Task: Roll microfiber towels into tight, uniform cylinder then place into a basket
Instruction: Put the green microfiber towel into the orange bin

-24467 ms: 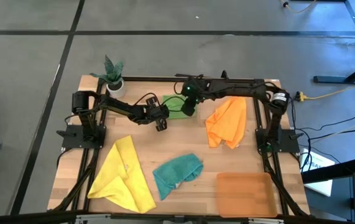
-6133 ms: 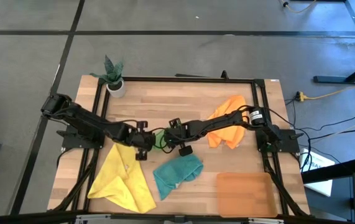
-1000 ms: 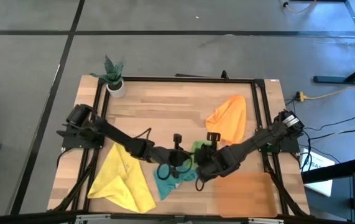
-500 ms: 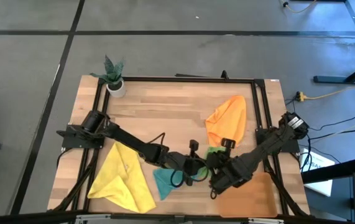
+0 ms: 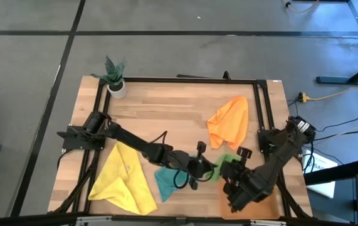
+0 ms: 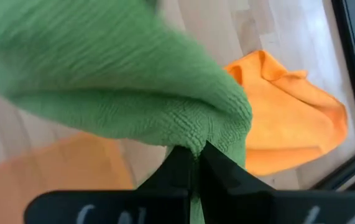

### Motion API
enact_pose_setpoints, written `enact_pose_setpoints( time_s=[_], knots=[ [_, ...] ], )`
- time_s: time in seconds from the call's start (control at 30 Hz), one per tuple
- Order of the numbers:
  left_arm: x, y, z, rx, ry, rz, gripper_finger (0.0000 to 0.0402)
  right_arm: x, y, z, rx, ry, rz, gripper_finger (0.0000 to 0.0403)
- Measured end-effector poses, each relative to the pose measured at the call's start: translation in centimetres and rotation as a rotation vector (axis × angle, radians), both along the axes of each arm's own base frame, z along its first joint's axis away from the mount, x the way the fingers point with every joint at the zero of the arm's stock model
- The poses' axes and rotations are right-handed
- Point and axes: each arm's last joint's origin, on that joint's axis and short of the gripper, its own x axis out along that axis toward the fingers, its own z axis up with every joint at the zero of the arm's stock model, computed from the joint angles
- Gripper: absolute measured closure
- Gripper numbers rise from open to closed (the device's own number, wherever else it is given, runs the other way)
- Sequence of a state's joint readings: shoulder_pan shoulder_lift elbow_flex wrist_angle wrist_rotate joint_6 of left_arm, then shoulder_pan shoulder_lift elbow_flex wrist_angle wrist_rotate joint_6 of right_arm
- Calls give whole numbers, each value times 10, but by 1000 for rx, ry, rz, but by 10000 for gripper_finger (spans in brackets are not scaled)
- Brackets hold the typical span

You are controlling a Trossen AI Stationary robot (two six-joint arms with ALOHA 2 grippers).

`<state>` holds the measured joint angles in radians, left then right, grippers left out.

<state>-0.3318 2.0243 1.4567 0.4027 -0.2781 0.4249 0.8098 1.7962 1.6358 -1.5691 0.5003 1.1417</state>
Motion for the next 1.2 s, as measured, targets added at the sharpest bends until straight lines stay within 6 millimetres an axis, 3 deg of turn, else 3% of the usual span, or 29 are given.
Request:
enact_pose_setpoints(
  time_s=[0.17, 0.27, 0.4, 0.73, 0.9, 1.2],
  knots=[
    [1, -1, 2, -12, -20, -15, 401, -6, 6, 0, 10, -15, -5, 392],
    [5, -3, -8, -19, -31, -29, 401, -8, 7, 0, 18, -21, -18, 392],
    [18, -8, -25, -18, -20, -57, 401, -9, 9, 0, 43, -12, -43, 392],
    [52, -19, -28, 2, -46, -92, 401, -29, 25, -3, 95, -1, -75, 392],
    [64, -19, -37, -3, -38, -133, 401, -43, 32, -15, 111, 16, -119, 392],
    [68, -11, -40, -12, -30, -137, 401, -56, 31, -42, 99, 107, -207, 392]
  ],
)
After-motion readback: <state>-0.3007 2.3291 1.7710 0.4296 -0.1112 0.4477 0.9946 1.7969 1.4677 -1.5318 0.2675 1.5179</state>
